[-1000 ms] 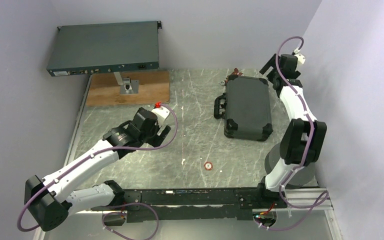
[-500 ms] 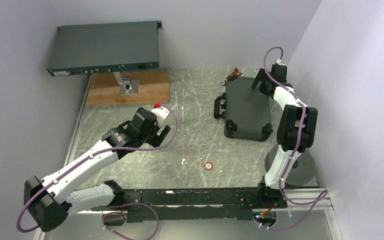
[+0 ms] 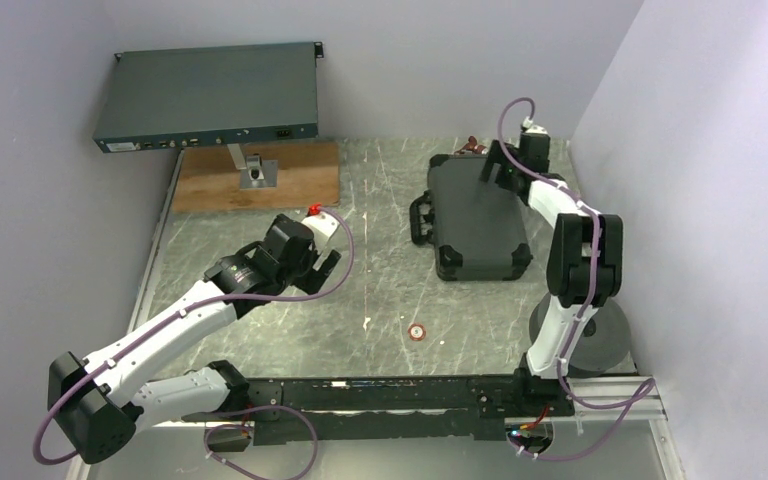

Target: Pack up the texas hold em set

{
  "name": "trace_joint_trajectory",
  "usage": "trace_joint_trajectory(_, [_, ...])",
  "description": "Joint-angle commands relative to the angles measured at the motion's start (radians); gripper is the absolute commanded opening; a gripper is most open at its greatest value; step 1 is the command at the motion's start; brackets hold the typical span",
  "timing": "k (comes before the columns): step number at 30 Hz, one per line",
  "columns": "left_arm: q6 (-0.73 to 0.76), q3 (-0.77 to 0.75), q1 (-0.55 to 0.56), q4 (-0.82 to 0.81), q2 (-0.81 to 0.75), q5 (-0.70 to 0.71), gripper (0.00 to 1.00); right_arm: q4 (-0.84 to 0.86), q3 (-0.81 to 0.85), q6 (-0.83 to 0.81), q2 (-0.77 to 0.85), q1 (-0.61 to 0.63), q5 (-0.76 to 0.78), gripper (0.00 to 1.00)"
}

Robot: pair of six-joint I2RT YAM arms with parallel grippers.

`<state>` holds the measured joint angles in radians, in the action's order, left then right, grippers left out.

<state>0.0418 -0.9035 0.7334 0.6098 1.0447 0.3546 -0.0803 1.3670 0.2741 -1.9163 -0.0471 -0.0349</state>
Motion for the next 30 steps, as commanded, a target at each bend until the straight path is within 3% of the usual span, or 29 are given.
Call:
trace_joint_trajectory(1, [-0.002,0.006,-0.007,-0.038,-0.016,0.04,1.0,-0.149,-0.071,0.0,0.004,0.182,-0.206,0.95])
trace_joint_trajectory(8, [-0.168,-0.032,-0.032,-0.054,-0.002,-0.076,1.0,-0.171,-0.16,0.005,0.051,0.268,-0.151,0.95])
trace_joint_trajectory(12, [-0.33,0.025,-0.034,-0.224,0.036,-0.157,0.96,-0.175,-0.231,0.024,0.093,0.286,-0.142,0.95])
trace_joint_trajectory(17, [-0.554,0.029,-0.057,-0.385,0.183,-0.244,0.76,-0.193,-0.303,0.065,0.169,0.332,-0.04,0.95])
trace_joint_trajectory(23, [-0.757,0.071,-0.175,-0.61,0.321,-0.392,0.54,-0.139,-0.432,0.136,0.287,0.377,-0.002,0.95])
trace_joint_trajectory(30, [-0.845,0.127,-0.231,-0.851,0.492,-0.509,0.51,-0.113,-0.532,0.171,0.363,0.407,-0.005,0.95])
